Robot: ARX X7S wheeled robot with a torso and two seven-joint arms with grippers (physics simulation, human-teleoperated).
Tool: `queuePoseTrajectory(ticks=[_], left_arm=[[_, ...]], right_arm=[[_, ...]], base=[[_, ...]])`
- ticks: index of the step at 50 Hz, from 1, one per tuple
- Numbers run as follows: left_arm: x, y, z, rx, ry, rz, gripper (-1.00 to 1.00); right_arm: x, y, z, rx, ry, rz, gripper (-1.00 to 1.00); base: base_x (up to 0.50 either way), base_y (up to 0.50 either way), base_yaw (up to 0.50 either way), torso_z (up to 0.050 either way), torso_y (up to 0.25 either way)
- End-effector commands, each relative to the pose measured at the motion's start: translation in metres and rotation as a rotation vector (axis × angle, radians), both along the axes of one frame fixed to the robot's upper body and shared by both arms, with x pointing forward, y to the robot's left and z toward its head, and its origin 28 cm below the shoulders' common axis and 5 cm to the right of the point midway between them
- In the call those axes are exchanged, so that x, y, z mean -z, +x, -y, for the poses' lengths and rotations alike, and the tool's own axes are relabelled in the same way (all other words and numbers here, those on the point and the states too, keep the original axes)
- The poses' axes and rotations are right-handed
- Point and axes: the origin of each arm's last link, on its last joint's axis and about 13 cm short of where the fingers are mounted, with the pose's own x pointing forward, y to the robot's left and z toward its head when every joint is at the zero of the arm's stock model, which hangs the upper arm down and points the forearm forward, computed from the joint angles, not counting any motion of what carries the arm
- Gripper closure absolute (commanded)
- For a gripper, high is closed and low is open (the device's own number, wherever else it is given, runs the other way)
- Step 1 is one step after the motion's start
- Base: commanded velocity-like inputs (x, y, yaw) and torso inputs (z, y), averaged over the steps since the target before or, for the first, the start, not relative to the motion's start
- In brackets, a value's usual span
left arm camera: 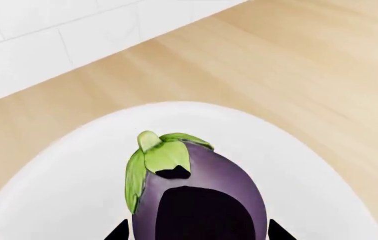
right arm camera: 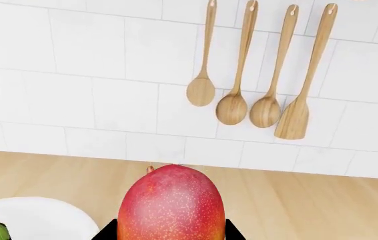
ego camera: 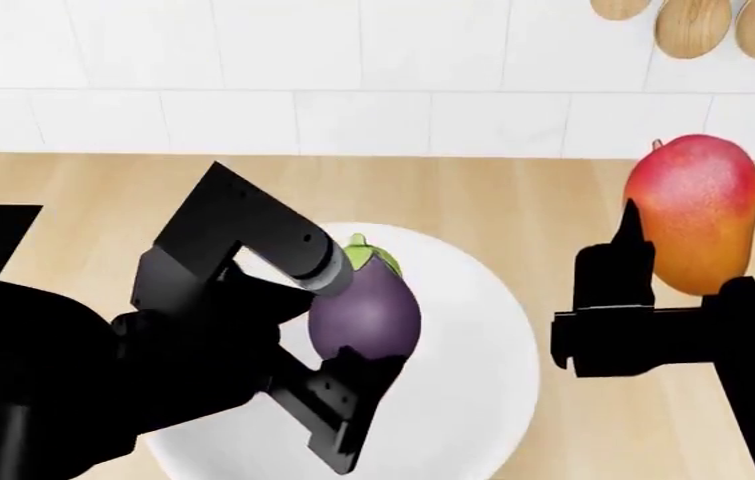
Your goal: Pick the eggplants and mangos from the sink and place them in one bowl. Place the bell pepper in the other bowl. Then turn off the sink faucet.
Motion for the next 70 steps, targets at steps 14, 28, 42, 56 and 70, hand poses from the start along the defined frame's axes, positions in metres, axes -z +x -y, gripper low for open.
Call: queuePoseTrajectory(ticks=[14, 28, 42, 56, 70], left_arm=[[0.019, 0.003, 0.006, 0.015, 0.024, -0.033, 1.0], [0.011, 0.005, 0.002, 0.005, -0.001, -0.009, -1.0], [-0.052, 0.01, -0.02, -0.069, -0.122, 0.128, -1.0], [-0.074, -0.001, -0.087, -0.324, -0.147, 0.32, -1.0], [-0.069, -0.018, -0.109, -0.414, -0.171, 0.348, -1.0]], right_arm=[[0.001, 0.0, 0.002, 0.009, -0.001, 0.019, 1.0], [0.001, 0.001, 0.001, 0.004, -0.003, 0.013, 1.0], [-0.01, 0.014, -0.005, -0.046, 0.0, 0.014, 1.0], [-0.035, 0.064, -0.04, -0.286, 0.031, -0.081, 1.0], [-0.022, 0.109, -0.073, -0.44, 0.01, -0.246, 1.0]], base=[[0.0, 0.0, 0.0, 0.0, 0.001], [0.0, 0.0, 0.0, 0.001, 0.001], [0.0, 0.0, 0.0, 0.0, 0.0], [0.0, 0.0, 0.0, 0.0, 0.0], [0.0, 0.0, 0.0, 0.0, 0.0]])
